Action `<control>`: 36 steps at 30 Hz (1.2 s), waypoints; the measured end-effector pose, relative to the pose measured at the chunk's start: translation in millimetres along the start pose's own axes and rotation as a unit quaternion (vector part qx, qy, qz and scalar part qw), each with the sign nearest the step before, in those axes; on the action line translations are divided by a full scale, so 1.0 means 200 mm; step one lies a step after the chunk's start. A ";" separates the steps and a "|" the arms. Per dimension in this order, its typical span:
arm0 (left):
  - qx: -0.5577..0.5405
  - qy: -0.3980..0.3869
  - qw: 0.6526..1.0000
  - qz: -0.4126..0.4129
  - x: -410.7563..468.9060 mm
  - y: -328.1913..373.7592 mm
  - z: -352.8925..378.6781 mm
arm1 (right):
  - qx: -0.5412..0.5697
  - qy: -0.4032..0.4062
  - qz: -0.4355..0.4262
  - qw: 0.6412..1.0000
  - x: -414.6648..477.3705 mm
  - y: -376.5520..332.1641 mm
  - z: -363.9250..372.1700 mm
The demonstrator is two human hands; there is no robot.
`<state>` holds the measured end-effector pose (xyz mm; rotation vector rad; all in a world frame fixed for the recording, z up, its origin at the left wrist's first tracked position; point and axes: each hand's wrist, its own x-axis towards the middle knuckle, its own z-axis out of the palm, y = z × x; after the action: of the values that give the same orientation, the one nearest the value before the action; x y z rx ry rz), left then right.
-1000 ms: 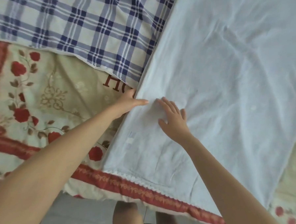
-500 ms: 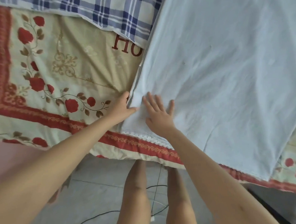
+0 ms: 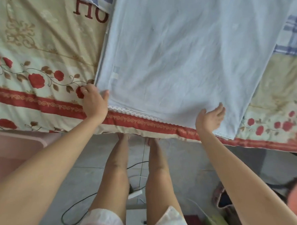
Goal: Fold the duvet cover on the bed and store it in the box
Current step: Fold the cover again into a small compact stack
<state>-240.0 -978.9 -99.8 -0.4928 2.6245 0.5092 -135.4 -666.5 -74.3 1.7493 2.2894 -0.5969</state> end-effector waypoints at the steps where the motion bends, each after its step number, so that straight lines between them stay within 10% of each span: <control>1: -0.003 0.005 1.000 -0.003 -0.01 0.00 0.02 | -0.004 -0.001 0.064 0.998 0.07 0.08 -0.03; 13: -0.019 0.018 0.998 -0.061 -0.07 0.09 0.03 | 0.091 0.070 0.293 0.949 0.31 0.38 -0.19; 24: -0.026 -0.003 0.999 0.018 -0.15 0.06 -0.10 | 0.204 0.189 0.240 0.930 0.23 0.49 -0.22; 36: -0.174 -0.029 0.979 -0.099 -0.16 0.03 0.02 | 0.293 0.053 0.235 0.925 0.28 0.61 -0.11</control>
<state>-214.4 -963.7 -86.0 -0.8243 2.4019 0.9081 -33.1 -580.9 -99.6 2.5389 1.7282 -1.1847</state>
